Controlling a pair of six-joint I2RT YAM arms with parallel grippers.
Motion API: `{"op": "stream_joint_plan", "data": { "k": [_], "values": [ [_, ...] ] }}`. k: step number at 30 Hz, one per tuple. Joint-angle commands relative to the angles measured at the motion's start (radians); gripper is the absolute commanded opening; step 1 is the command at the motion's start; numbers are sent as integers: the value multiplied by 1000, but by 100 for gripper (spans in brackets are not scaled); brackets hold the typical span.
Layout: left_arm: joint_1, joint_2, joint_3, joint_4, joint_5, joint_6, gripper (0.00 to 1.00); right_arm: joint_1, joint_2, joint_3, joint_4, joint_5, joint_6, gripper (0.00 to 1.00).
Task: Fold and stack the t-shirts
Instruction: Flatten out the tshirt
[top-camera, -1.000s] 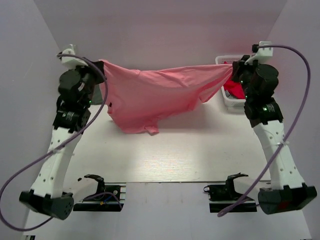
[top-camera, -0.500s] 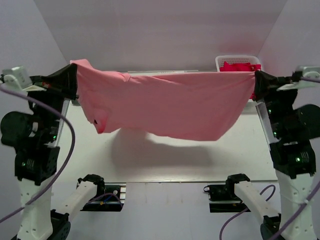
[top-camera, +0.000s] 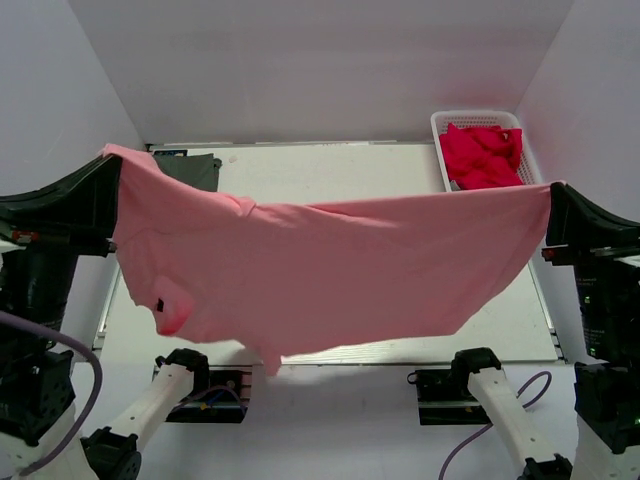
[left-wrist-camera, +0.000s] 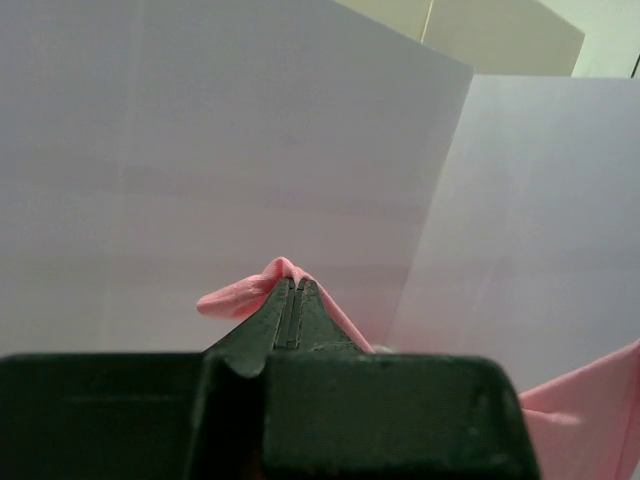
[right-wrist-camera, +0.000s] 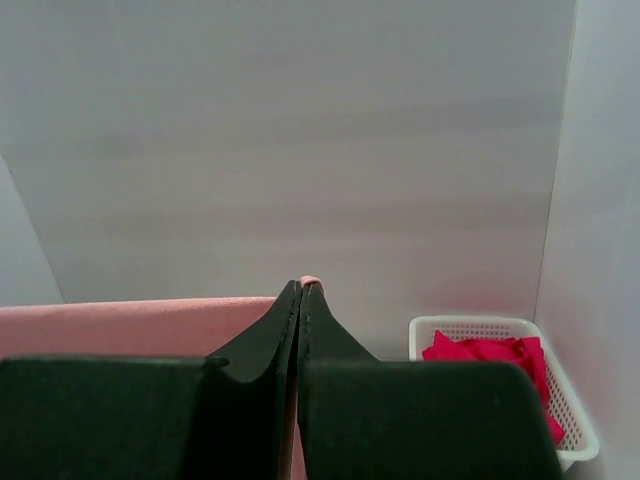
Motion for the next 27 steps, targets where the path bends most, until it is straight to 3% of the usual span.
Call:
{"op": "stream_joint_plan", "data": {
  "k": [1, 7, 12, 17, 23, 24, 27],
  "values": [
    [9, 47, -46, -21, 25, 15, 0, -6, 43, -19, 3, 71, 20, 0],
    [9, 107, -223, 92, -33, 15, 0, -3, 111, -178, 78, 128, 50, 0],
    [-2, 199, -464, 254, -95, 27, 0, -3, 180, -353, 205, 128, 73, 0],
    [-2, 401, -633, 401, -138, 27, 0, -8, 336, -496, 322, 159, 82, 0],
    [7, 734, -587, 531, -283, 50, 0, -8, 660, -504, 469, 205, 102, 0],
    [7, 789, -565, 540, -306, 61, 0, -6, 775, -472, 482, 208, 105, 0],
    [7, 1026, -378, 541, -414, 73, 0, -12, 977, -362, 497, 239, 105, 0]
  ]
}}
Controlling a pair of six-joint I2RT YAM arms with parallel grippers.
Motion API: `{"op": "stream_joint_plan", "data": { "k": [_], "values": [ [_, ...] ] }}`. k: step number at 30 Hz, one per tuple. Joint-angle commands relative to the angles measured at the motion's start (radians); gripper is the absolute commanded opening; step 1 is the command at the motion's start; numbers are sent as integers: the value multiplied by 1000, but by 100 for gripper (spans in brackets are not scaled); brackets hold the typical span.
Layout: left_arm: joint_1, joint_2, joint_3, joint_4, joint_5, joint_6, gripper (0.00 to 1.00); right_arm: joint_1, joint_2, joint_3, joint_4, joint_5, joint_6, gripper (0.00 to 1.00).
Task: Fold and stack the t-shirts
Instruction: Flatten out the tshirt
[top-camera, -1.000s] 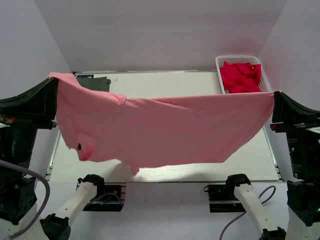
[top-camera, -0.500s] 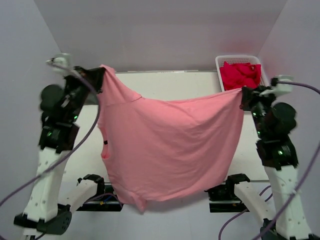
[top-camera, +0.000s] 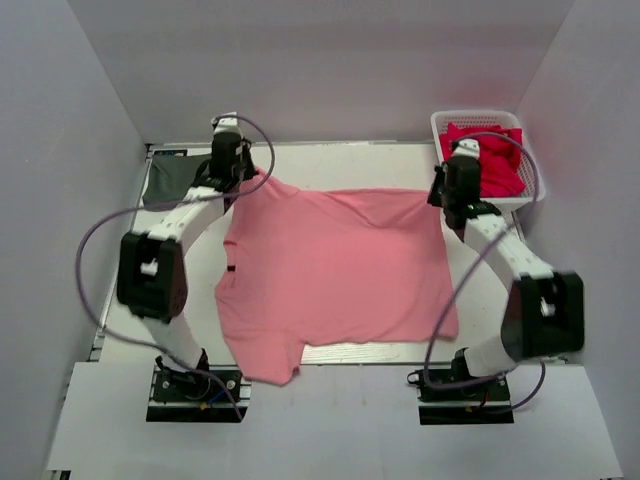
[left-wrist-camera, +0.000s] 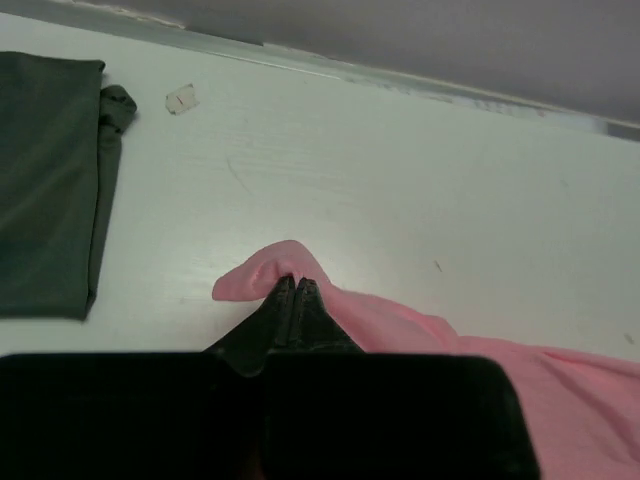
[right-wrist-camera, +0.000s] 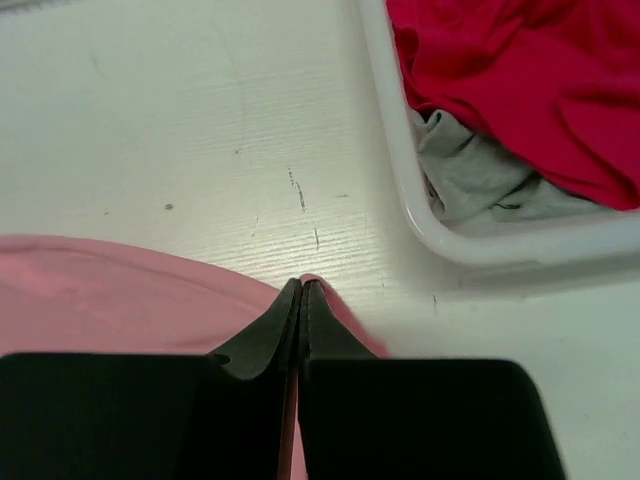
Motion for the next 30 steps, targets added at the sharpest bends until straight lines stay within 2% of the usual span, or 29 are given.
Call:
{"op": "stream_joint_plan", "data": {
  "k": [1, 3, 4, 5, 6, 7, 8, 9, 10, 11, 12, 14, 15, 16, 18, 19, 21, 22, 24, 30],
  "values": [
    [6, 218, 195, 82, -165, 37, 0, -8, 162, 136, 129, 64, 14, 0],
    [6, 336, 340, 73, -185, 52, 0, -14, 289, 258, 143, 79, 4, 0],
    [6, 392, 402, 41, -213, 62, 1, -9, 417, 294, 143, 87, -15, 4],
    [6, 513, 542, 15, -228, 62, 13, -12, 461, 379, 146, 92, -27, 6],
    [6, 573, 624, -15, -263, 62, 32, -11, 506, 474, 122, 95, -51, 16],
    [6, 630, 716, -116, -263, 62, 64, -9, 629, 595, 94, 116, -55, 29],
    [6, 736, 901, -170, -273, 62, 88, -5, 665, 710, -11, 121, -79, 41],
    [6, 776, 980, -250, -273, 62, 100, 0, 746, 814, -52, 122, -88, 53],
    [6, 799, 1037, -273, -273, 62, 100, -2, 759, 852, -79, 119, -87, 53],
    [6, 799, 1073, -273, -273, 72, 100, -6, 767, 880, -131, 110, -90, 59],
    [6, 774, 1062, -273, -241, 73, 100, 4, 746, 880, -136, 93, -85, 75],
    [6, 699, 932, -252, -228, 48, 100, 6, 686, 839, -132, 75, -78, 82],
    [6, 656, 883, -252, -219, 48, 100, 11, 663, 750, -132, 63, -59, 90],
    [6, 570, 801, -252, -219, 27, 100, 11, 609, 719, -133, 52, -50, 90],
    [6, 488, 730, -299, -228, 4, 100, 15, 511, 580, -138, -5, -12, 90],
    [-3, 449, 657, -337, -228, -7, 100, 17, 412, 547, -141, -16, 14, 90],
    [-16, 332, 572, -368, -219, -16, 100, 23, 348, 390, -144, -69, 66, 90],
    [-25, 297, 479, -381, -190, -29, 100, 26, 271, 330, -155, -75, 77, 90],
    [-25, 209, 351, -399, -110, -81, 100, 32, 235, 224, -172, -115, 109, 90],
    [-34, 152, 119, -373, -29, -125, 100, 43, 141, 56, -218, -123, 148, 90]
  ]
}}
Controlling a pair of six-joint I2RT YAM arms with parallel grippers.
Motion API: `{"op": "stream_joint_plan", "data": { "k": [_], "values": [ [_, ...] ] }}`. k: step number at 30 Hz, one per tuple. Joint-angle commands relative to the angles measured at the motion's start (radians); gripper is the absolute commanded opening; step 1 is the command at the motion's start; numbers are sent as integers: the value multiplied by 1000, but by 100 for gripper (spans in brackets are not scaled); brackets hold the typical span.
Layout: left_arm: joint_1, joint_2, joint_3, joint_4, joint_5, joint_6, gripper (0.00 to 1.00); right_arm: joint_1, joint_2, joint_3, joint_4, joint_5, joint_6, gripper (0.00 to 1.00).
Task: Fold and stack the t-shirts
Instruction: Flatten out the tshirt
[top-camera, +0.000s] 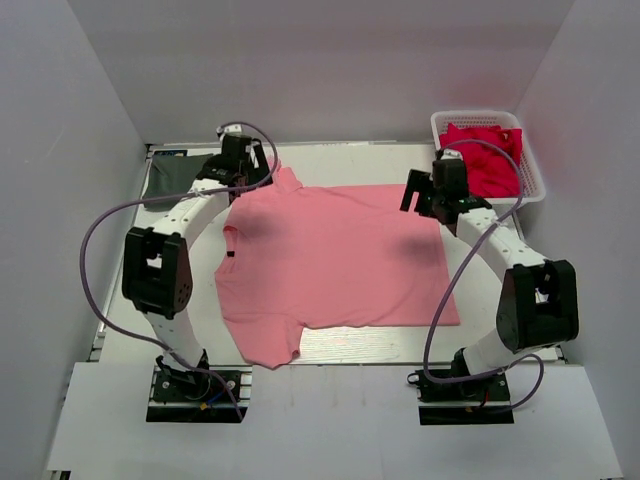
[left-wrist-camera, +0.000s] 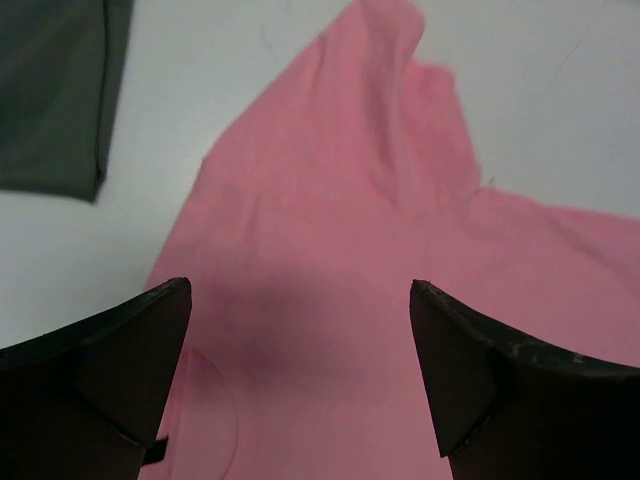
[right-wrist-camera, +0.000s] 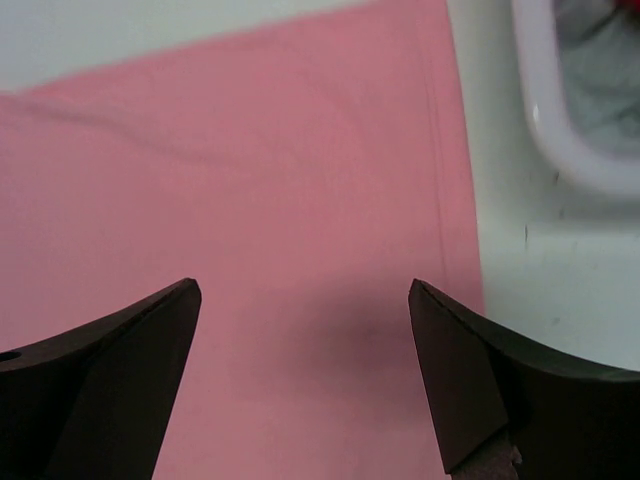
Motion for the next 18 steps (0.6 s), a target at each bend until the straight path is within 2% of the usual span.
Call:
{"op": "stream_joint_plan", "data": {
  "k": [1, 4, 7, 10, 16, 18],
  "values": [
    [-8, 39, -81, -29, 67, -38, 100, 1, 8, -92, -45, -28, 54, 90],
    [-8, 81, -81, -46, 43, -50, 100, -2, 52, -83, -63, -25, 60, 90],
    [4, 156, -81, -37, 21, -50, 100, -5, 175, -34, -98, -34, 74, 90],
    [16, 252, -5, -81, 36, -69, 100, -2, 291, 73, -147, -21, 78, 90],
    [25, 441, 237, -196, -5, -89, 100, -11, 543, 342, -273, 25, 108, 90],
    [50, 538, 372, -241, -16, -89, 100, -17, 641, 478, -327, 26, 115, 90]
  ]
}}
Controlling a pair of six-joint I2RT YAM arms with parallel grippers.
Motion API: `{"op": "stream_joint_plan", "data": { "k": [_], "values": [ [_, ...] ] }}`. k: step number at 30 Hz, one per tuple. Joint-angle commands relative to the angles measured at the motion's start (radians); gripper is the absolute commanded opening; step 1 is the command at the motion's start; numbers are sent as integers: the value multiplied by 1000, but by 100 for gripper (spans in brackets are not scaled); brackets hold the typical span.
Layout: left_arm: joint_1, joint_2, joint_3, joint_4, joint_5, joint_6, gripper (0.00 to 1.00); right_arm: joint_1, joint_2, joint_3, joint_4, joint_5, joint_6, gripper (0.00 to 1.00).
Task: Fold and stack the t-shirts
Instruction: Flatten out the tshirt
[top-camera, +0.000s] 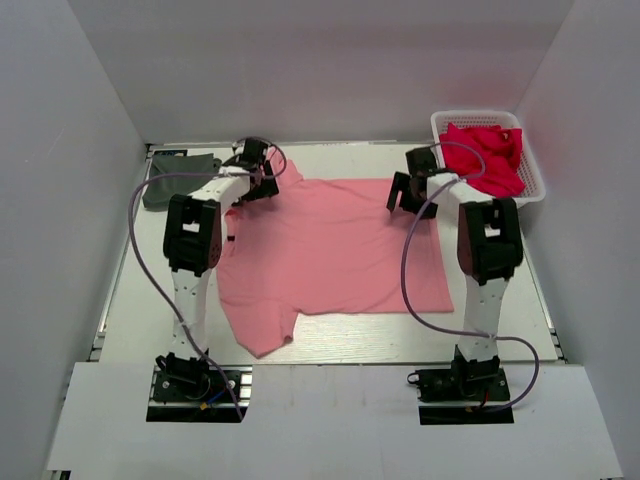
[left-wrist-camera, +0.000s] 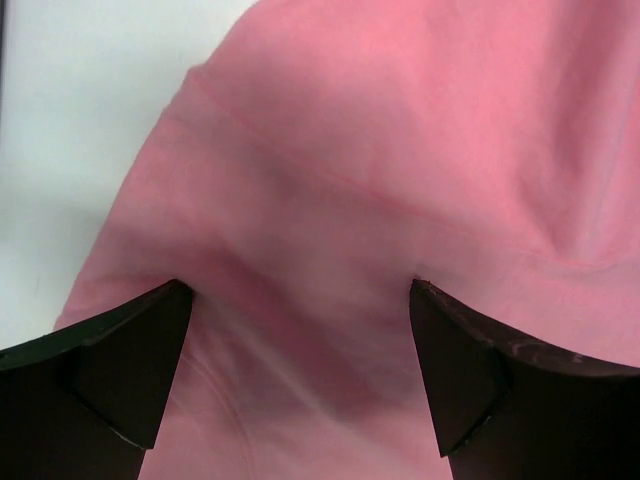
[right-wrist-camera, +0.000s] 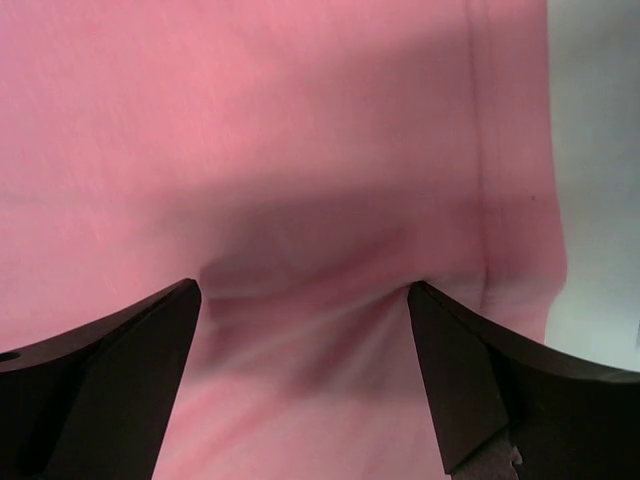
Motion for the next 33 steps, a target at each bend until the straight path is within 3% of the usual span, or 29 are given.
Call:
{"op": "stream_joint_plan", "data": {
  "k": [1, 4, 8, 11, 12, 15, 17, 20, 21, 23, 24, 29, 33],
  "values": [
    [31, 119, 190, -106, 2, -25, 100, -18, 129, 155, -102, 14, 35, 90],
    [56, 222, 374, -152, 42, -12, 100, -18, 216, 318, -156, 36, 33, 90],
    [65, 251, 508, -161, 110, 27, 100, -17, 228, 447, -165, 36, -22, 90],
    [65, 139, 468, -127, 130, 46, 100, -4, 130, 406, -127, 3, -80, 90],
    [65, 98, 445, -127, 130, 46, 100, -1, 70, 325, -110, -7, -100, 90],
    [44, -100, 238, -127, 108, 46, 100, 9, -117, 208, -12, -58, -108, 90],
    [33, -219, 111, -127, 99, 16, 100, 20, -238, 16, 63, -84, -94, 90],
    [24, -452, -198, -127, 163, -85, 100, 32, -470, -310, 153, -115, -48, 90],
    [24, -504, -349, -138, 179, -112, 100, 35, -502, -353, 176, -121, -37, 90],
    [15, -649, -481, -155, 196, -164, 100, 39, -585, -491, 209, -113, 1, 90],
    [4, -692, -588, -190, 196, -226, 100, 35, -634, -519, 209, -112, 15, 90],
    [-40, -934, -834, -293, 263, -294, 100, 29, -818, -713, 246, -60, 141, 90],
    [-77, -1124, -1104, -304, 404, -391, 100, 31, -879, -777, 267, -29, 182, 90]
  ]
}}
